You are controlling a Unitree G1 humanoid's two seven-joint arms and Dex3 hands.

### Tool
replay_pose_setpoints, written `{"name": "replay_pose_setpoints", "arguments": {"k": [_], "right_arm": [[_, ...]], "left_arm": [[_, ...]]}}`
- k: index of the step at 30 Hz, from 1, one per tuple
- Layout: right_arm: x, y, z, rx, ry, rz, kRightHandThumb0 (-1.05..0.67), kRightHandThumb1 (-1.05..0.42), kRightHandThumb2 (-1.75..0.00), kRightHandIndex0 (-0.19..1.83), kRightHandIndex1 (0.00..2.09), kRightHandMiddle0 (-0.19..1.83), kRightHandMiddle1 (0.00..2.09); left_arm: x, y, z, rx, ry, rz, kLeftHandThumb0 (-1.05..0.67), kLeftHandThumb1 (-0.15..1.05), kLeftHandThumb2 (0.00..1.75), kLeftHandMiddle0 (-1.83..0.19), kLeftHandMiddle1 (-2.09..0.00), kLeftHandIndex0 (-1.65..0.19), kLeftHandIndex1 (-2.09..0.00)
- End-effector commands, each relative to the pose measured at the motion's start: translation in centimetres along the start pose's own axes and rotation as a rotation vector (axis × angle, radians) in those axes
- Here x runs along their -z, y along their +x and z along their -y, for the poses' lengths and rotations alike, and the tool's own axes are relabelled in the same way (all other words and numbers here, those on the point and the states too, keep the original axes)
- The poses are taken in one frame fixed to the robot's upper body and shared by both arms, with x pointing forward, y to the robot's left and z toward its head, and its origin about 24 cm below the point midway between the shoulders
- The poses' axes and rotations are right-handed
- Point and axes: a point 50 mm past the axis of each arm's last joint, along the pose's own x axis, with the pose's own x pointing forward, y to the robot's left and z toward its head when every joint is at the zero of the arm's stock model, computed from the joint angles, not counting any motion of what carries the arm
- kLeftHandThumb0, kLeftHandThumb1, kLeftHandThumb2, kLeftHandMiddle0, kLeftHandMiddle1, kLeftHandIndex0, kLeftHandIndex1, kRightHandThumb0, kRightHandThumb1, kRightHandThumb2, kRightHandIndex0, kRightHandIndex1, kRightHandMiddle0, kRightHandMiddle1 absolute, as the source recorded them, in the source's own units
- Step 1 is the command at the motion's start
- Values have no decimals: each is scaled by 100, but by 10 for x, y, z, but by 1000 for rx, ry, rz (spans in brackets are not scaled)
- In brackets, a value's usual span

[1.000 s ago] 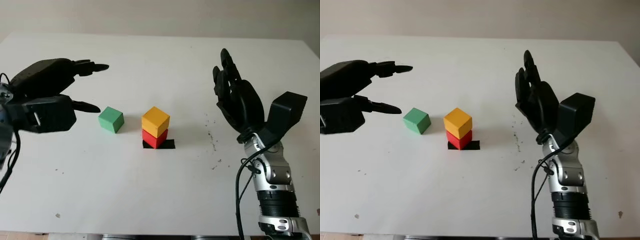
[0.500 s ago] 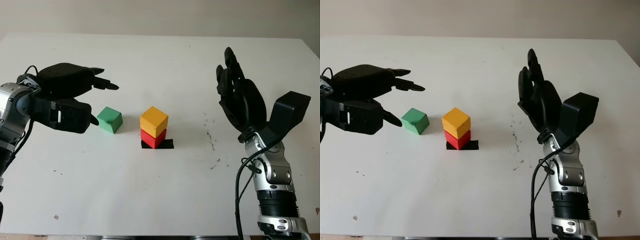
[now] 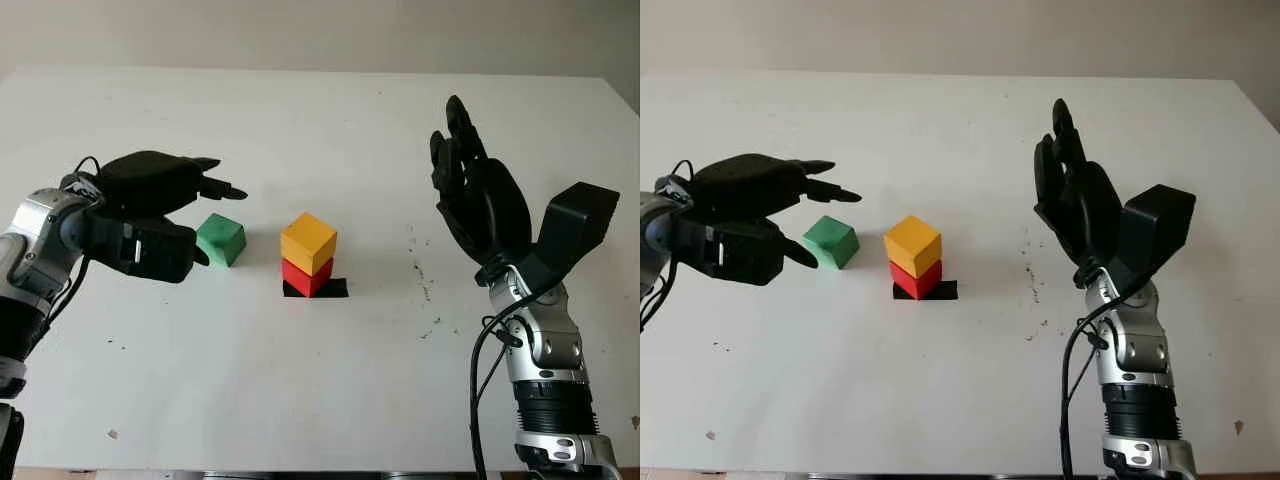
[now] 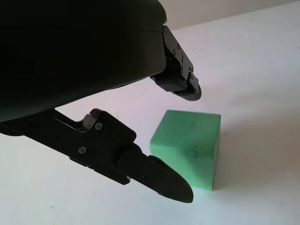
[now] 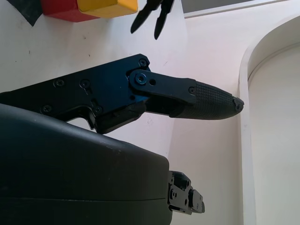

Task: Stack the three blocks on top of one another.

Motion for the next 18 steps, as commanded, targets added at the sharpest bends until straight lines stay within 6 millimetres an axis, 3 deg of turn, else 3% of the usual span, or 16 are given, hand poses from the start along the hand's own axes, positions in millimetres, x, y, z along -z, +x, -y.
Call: {"name": "replay_pose_setpoints", "arguments": {"k": [1, 7, 8, 11, 14, 18], "right_arm": [[-4, -1, 2, -1, 2, 21, -73, -105, -61, -19, 0, -19, 0], [-4, -1, 2, -1, -3, 18, -72, -105, -60, -19, 0, -19, 0], [-4, -1, 2, 1, -5, 16, -72, -105, -60, -19, 0, -19, 0], [-4, -1, 3, 2, 0, 20, -71, -105, -60, -19, 0, -19, 0], [-4, -1, 3, 0, -1, 20, -71, -105, -59, -19, 0, -19, 0], [-3, -1, 4, -5, -7, 19, -71, -105, -60, -19, 0, -19, 0]], "left_arm": [[-3, 1, 4, -2, 10, 16, -53, 84, 6, -13, -7, -55, -12], [-5, 2, 8, -18, 24, 30, -46, 85, 6, -22, -9, -70, -22], [-6, 2, 8, -23, 28, 32, -44, 87, 6, -25, -7, -70, -33], [-5, 2, 9, -38, 39, 42, -37, 91, 6, -33, -6, -51, -99], [-4, 1, 9, -47, 62, 46, -34, 93, 6, -36, -7, -49, -117], [-3, 0, 7, -51, 73, 49, -31, 95, 6, -38, -7, -45, -120]]}}
